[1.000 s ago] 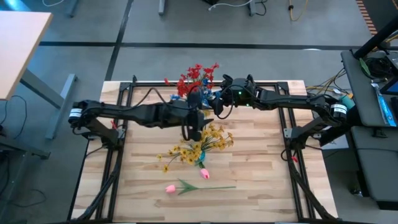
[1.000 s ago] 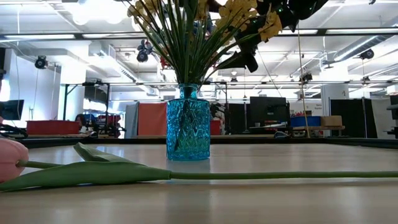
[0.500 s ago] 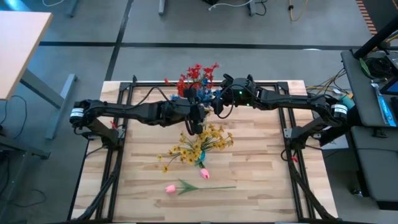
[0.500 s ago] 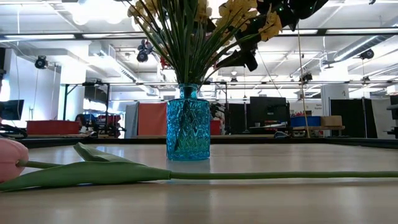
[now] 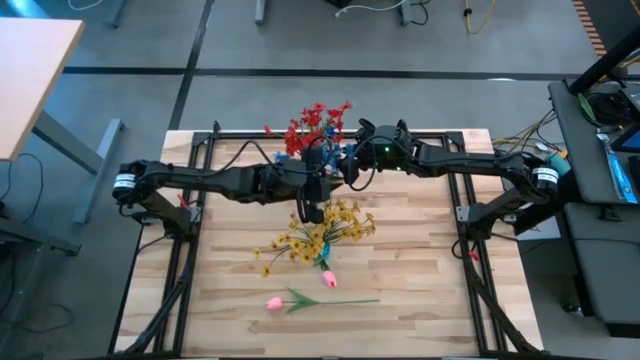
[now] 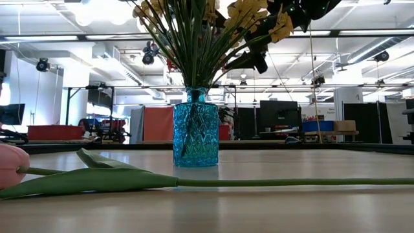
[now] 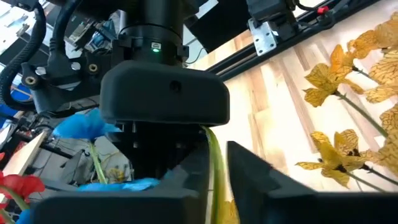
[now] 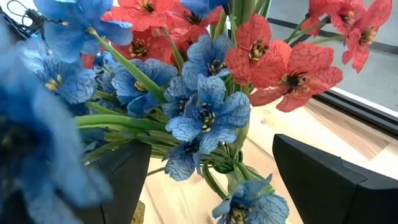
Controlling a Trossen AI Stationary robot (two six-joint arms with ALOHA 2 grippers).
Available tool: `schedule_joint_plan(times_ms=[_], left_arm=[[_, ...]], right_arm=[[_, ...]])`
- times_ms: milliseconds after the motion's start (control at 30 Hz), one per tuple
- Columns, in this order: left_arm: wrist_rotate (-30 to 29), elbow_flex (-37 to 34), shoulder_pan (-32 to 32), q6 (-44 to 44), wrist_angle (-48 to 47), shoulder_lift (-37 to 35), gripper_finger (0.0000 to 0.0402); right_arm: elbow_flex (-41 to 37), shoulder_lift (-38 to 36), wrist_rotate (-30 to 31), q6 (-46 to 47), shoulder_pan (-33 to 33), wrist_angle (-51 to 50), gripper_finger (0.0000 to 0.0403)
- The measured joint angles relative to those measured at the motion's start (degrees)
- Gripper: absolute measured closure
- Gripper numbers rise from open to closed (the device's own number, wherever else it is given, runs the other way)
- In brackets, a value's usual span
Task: Sort flowers into vase by color
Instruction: Put the blue flowers into the green vase
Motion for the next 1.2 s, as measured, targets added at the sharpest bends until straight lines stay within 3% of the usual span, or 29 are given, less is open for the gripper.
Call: schedule_joint_plan(times_ms=[67, 267, 867, 1067, 1200], left_arm=[[0.00, 0.00, 0.00, 0.37, 0.00, 0.00, 0.0390], [0.02, -0.02, 0.00, 0.41, -0.48, 0.00, 0.0400], [0.17, -0.04, 0.07, -2.20, -3.48, 0.00, 0.0401], [-1.64, -0.04, 0.07, -3.52, -2.78, -0.10, 0.0400], [-1.79, -0.06, 0.00, -2.89, -3.19, -0.20, 0.0377]], right_arm=[[0.00, 0.00, 0.06, 0.00, 0.00, 0.24, 0.0076], [0.00, 0.02, 1.26, 0.00, -0.02, 1.84, 0.0076], [0.00, 0.07, 1.46, 3.01, 0.00, 11.29, 0.0076], [0.00, -0.39, 1.33, 1.56, -0.04, 10.12, 0.0076], [0.00, -2.56, 1.37, -0.26, -0.04, 8.24, 0.0076]])
